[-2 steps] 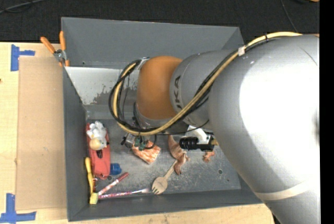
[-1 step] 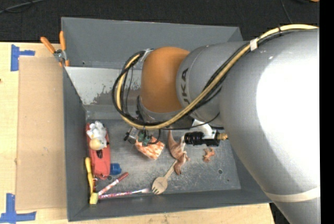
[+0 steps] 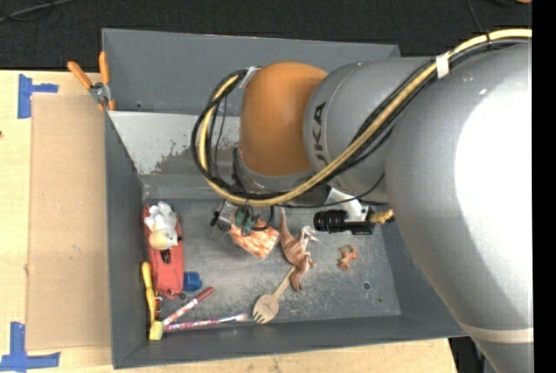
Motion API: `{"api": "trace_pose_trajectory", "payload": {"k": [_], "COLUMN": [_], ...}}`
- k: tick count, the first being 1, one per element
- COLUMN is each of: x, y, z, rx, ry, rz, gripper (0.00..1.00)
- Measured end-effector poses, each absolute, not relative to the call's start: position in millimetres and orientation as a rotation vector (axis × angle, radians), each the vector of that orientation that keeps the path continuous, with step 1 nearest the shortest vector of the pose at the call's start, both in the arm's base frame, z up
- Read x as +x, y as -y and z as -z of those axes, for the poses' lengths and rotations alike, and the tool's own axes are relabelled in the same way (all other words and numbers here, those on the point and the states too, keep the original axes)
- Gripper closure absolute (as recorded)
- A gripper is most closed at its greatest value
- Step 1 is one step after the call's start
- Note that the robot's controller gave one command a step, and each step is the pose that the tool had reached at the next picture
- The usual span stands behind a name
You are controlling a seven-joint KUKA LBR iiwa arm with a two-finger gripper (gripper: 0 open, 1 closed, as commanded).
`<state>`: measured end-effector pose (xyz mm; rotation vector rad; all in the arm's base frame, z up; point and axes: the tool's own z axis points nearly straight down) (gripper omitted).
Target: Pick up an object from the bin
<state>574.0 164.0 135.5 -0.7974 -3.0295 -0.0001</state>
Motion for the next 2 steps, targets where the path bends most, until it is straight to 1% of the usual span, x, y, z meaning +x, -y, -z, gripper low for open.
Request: {"api": "trace_pose_trajectory", "payload": {"k": [1,2], "x": [573.5,573.5], "y": [-164,-164], "z": [-160,-190], "rx": [-0.797,-0.794], "ry": [3.029,3.029], "rz": [0.000,0.000], "gripper": [1.00,1.00]}}
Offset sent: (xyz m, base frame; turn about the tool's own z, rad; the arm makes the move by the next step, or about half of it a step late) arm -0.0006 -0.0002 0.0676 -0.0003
